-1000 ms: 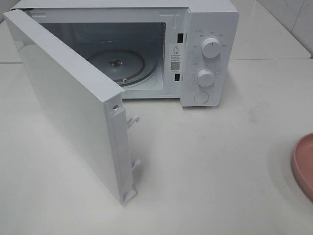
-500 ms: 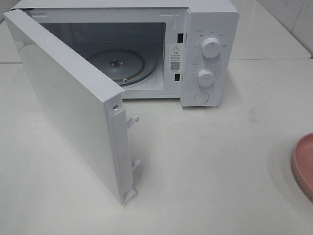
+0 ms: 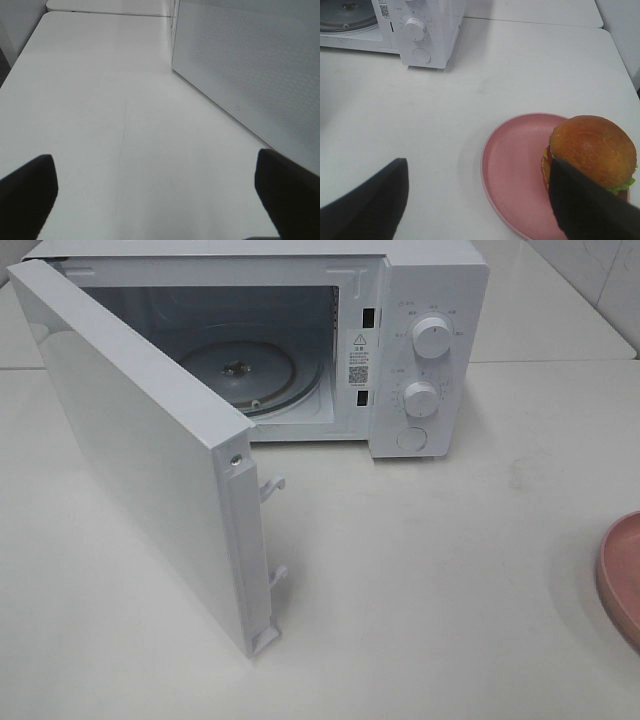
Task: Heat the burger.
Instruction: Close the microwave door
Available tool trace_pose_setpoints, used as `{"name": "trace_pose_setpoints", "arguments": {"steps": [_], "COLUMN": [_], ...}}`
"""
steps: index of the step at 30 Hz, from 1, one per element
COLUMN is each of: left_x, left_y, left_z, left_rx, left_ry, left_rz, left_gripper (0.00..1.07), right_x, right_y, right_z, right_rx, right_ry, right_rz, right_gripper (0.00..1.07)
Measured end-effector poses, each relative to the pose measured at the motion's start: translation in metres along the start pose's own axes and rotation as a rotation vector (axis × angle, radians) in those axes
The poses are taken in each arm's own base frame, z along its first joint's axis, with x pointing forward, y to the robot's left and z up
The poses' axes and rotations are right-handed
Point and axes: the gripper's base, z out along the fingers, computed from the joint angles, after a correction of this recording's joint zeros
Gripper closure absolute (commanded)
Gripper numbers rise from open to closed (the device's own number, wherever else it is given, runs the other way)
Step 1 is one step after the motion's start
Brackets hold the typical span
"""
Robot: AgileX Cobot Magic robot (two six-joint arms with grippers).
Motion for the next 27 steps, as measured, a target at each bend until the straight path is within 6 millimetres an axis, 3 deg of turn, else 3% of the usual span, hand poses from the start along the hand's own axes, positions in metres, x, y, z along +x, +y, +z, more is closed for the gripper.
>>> {"name": "trace_pose_setpoints", "arguments": {"steps": [27], "left_x": [0.0000], "left_y": [0.0000], "left_z": [0.0000], "left_rx": [0.000], "left_ry": [0.000], "left_rz": [0.000], "left_gripper": [0.07], "right_x": [0.0000], "right_y": [0.0000], "right_z": [0.0000], "right_rx": [0.000], "right_ry": [0.000], "right_rz": [0.000], "right_gripper": [0.32]}}
